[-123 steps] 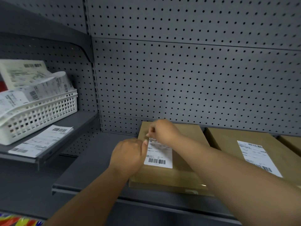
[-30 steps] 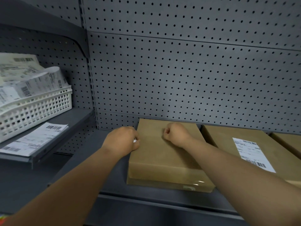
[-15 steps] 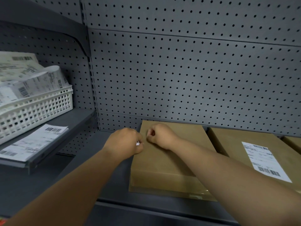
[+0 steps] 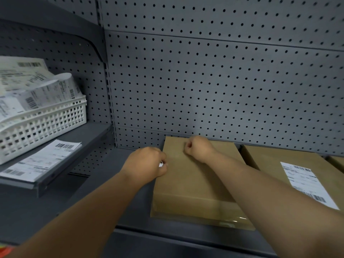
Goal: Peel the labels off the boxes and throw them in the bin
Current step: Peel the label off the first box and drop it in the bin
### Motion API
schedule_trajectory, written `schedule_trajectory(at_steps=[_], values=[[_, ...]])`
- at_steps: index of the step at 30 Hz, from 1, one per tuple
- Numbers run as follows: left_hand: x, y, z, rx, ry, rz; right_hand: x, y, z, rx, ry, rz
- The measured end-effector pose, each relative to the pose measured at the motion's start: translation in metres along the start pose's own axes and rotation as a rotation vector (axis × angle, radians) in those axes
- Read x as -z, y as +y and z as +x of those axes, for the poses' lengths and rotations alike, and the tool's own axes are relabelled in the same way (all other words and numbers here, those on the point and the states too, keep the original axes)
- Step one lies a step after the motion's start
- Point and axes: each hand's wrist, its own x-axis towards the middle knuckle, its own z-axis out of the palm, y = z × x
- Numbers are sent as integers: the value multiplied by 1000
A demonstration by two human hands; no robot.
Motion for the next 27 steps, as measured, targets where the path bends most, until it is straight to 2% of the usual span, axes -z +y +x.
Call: schedule_trajectory(at_steps=[2,6,12,20,24,27], values=[[-1,0,0,-3,10,3,-1,-3,-7,2,7,-14],[-2,0,-1,-6,27,19,-14,-13,-27,160,-27,26],[-3,5,-2,-21,72,96,9,14,-34,-27,35,-53],[-7,7,-1,-17,113,235,-9,-10,-84,239,-9,34],[-8,9,-1,-3,122,252,6,2,-74,79,69,9],[-7,10,-2,5,127,246,-5,-12,-80,136,77,-10]])
